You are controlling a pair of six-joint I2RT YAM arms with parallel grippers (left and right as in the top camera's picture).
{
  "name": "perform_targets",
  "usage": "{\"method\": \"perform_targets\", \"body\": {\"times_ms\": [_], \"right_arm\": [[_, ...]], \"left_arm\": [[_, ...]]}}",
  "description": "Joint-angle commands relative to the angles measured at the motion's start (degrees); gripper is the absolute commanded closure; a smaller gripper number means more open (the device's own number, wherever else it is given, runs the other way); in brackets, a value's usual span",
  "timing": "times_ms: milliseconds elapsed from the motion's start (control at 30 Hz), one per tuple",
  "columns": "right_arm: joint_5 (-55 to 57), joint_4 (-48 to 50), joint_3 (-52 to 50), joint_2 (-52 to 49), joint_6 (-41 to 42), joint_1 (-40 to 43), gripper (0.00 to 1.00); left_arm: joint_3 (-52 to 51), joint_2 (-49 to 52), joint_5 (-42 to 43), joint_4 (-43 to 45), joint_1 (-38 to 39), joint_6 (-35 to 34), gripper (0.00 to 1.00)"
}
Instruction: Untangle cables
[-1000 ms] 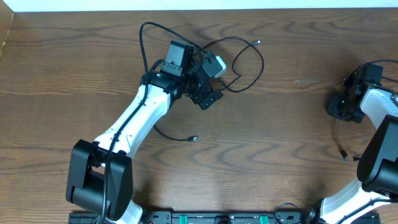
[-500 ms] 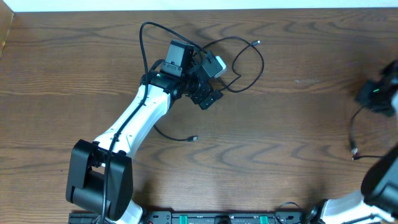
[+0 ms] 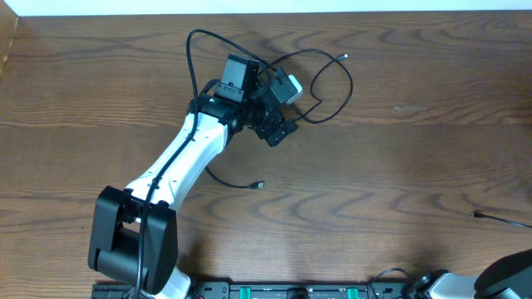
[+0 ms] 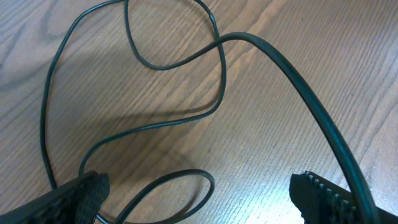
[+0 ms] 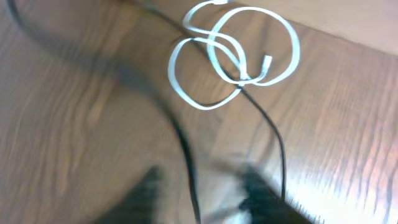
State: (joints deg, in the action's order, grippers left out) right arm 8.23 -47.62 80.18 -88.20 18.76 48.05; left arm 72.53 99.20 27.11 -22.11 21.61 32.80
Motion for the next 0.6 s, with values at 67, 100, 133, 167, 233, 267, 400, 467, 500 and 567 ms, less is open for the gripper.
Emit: {"method": "perform_targets", "body": {"times_ms": [67,100,133,167,233,267,400,467,500,567], "right_arm": [[-8.55,0.39,0.17,-1.86,3.91,3.65,0.01],[-9.4,0.39,0.17,-2.19,3.89,3.65,0.01],[-10.47,0.39,0.17,-2.49,3.87,3.56,0.01],[-12.17,0.37,0.17,-2.71,3.65,3.19,0.01],[-17.42,0.79,0.15,-2.93,1.55,1.95,0.01],[-20.39,1.44,0.15,-2.99,-0.07,0.63,0.01],[-25.53,2.82,0.15,-2.99,-6.1,-6.58,0.01],[-25.29,3.04,0.15,-2.99,-10.19,-12.09,0.01],[-24.83,3.06,0.15,-2.99,-12.59,-15.13,0.01],[-23.71,3.02,0.15,-3.02,-18.38,-21.7,0.01]], "left_arm": [[-0.11,-0.72,0.96,-0.15,0.13,-0.61,0.02],[-0.11,-0.72,0.96,-0.15,0.13,-0.61,0.02],[-0.11,-0.72,0.96,-0.15,0.13,-0.61,0.02],[-0.11,-0.72,0.96,-0.15,0.13,-0.61,0.02],[-0.11,-0.72,0.96,-0.15,0.13,-0.61,0.02],[-0.11,-0.72,0.96,-0.13,0.13,-0.61,0.02],[-0.11,-0.72,0.96,-0.15,0.13,-0.59,0.02],[-0.11,-0.72,0.94,-0.13,0.13,-0.59,0.02],[-0.11,-0.72,0.92,-0.13,0.13,-0.57,0.02],[-0.11,-0.72,0.72,-0.07,0.13,-0.55,0.02]]}}
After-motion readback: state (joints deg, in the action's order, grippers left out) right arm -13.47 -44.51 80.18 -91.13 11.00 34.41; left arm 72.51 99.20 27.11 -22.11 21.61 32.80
